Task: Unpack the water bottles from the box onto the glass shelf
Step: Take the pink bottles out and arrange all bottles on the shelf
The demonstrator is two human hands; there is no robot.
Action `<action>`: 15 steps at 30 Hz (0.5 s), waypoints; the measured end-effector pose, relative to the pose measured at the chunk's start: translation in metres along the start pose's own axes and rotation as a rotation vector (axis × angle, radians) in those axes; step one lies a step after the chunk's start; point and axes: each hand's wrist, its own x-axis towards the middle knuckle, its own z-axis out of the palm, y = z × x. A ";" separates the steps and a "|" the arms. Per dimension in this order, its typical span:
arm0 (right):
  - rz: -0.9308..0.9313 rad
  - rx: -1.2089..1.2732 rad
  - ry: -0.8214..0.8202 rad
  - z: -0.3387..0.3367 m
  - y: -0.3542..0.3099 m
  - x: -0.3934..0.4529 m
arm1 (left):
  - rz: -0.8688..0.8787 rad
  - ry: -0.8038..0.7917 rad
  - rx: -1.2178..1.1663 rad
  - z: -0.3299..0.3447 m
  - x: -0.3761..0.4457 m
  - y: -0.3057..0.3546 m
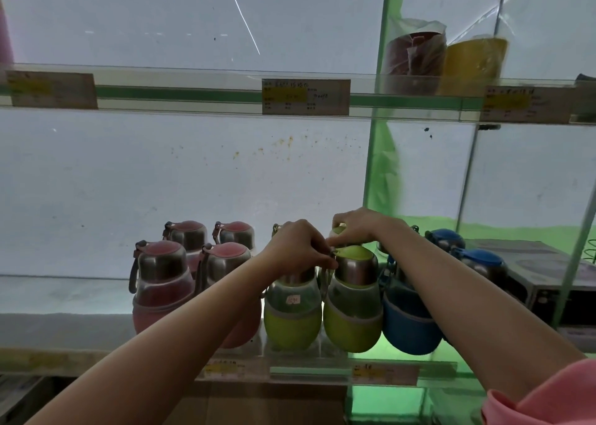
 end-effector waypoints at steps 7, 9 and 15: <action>-0.040 0.269 -0.117 -0.009 0.022 0.002 | 0.004 -0.026 -0.030 0.000 0.002 -0.005; -0.052 0.276 -0.150 -0.010 0.027 0.004 | 0.003 -0.025 -0.031 0.000 0.003 -0.006; -0.130 0.280 -0.259 -0.013 0.028 0.006 | 0.001 -0.031 -0.047 0.000 0.003 -0.006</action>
